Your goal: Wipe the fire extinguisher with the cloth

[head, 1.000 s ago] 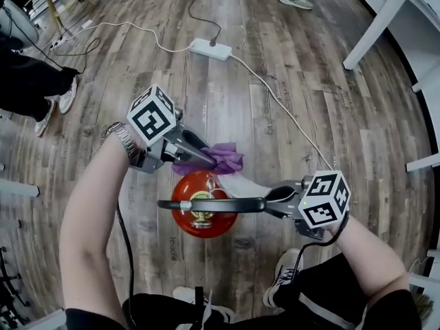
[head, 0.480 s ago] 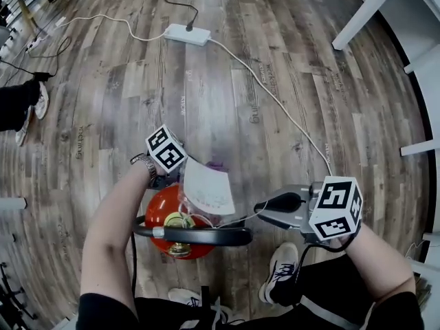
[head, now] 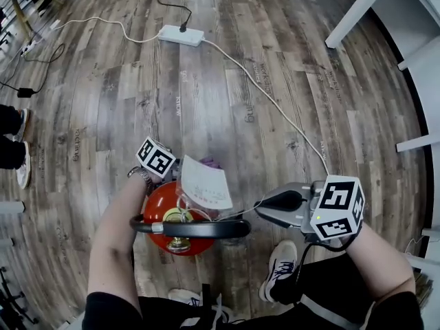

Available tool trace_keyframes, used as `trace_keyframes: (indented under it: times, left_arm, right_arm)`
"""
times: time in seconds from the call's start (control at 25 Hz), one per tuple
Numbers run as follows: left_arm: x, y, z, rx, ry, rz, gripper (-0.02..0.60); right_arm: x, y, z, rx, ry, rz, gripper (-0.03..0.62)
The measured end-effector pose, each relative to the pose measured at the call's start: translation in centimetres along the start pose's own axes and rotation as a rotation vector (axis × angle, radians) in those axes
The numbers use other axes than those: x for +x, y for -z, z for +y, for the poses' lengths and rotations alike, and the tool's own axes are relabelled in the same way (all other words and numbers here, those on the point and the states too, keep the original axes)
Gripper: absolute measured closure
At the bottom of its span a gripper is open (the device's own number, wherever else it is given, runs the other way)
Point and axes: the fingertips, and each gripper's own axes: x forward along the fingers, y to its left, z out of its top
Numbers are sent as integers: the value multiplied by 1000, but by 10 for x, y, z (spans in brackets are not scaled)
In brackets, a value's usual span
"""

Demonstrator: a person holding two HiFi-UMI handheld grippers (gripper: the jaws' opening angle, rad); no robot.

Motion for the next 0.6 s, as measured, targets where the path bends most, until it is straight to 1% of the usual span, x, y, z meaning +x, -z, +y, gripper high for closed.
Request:
trace_keyframes:
  times: [0.16, 0.24, 0.32, 0.4, 0.48, 0.56, 0.6]
  left_arm:
    - [-37, -21, -45, -9, 122, -150, 489]
    - [-64, -31, -72, 11, 172, -234, 489]
    - [-92, -37, -99, 46, 205, -322, 489]
    - [-121, -41, -130, 93, 228, -419, 489]
    - [-153, -45, -167, 156, 252, -530, 489]
    - [-181, -46, -208, 245, 257, -630, 489]
    - [-193, -45, -228, 297, 240, -670, 489]
  right_arm:
    - [7, -4, 4, -14, 1, 1, 589]
    - [12, -4, 4, -26, 6, 10, 589]
    - [15, -4, 5, -36, 11, 16, 589]
    - [18, -4, 7, -40, 15, 19, 589]
    - [21, -4, 9, -50, 16, 28, 589]
    - [25, -6, 10, -64, 16, 36, 589]
    - [28, -7, 11, -69, 14, 38, 589]
